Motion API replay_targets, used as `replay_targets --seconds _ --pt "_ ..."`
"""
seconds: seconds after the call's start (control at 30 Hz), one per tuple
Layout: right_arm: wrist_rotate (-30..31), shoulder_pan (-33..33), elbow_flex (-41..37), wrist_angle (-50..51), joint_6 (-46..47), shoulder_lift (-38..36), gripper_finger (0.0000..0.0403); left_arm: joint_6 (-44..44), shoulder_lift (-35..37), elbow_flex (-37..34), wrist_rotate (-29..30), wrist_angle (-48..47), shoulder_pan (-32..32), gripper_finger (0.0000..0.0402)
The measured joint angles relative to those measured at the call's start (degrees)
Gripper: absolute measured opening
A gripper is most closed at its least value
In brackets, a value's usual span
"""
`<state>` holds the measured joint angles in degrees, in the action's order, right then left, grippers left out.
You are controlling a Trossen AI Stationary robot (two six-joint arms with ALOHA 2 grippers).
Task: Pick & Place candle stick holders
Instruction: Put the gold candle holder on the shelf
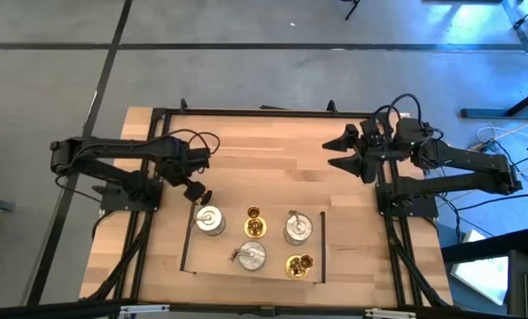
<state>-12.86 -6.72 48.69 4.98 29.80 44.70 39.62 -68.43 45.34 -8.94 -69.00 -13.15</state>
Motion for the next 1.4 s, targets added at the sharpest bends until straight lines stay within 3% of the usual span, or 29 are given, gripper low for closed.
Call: replay_targets --seconds 0.23,0.53,0.7,0.83,1.2,1.3,1.4 --pt "-0.7 0.1 0.0 -3.5 1.4 2.0 0.0338 17.8 -2.0 -0.9 -1.3 -0.8 0.1 0.0356" --pt "-8.3 0.1 0.0 -4.4 2.6 4.8 0.0338 36.5 -1.7 -9.4 -2.5 10.9 0.4 0.0336" --pt "-15.0 0.1 0.0 -4.4 2.8 5.6 0.0338 45.2 -1.5 -10.7 1.6 20.8 0.8 0.0317" --pt "-20.9 0.1 0.0 -4.4 3.2 5.9 0.0338 52.8 -1.4 -10.6 5.6 23.4 0.9 0.03" --pt "-29.3 0.0 0.0 -4.3 2.4 5.9 0.0337 66.1 -1.4 -10.6 11.7 29.2 2.4 0.0283" --pt "-30.7 0.0 0.0 -4.0 1.4 5.9 0.0337 66.1 -1.4 -10.6 14.0 35.3 3.9 0.0279" --pt "-31.0 0.0 0.0 -3.9 0.8 5.9 0.0337 59.7 -1.4 -10.6 16.5 43.0 5.0 0.0275"
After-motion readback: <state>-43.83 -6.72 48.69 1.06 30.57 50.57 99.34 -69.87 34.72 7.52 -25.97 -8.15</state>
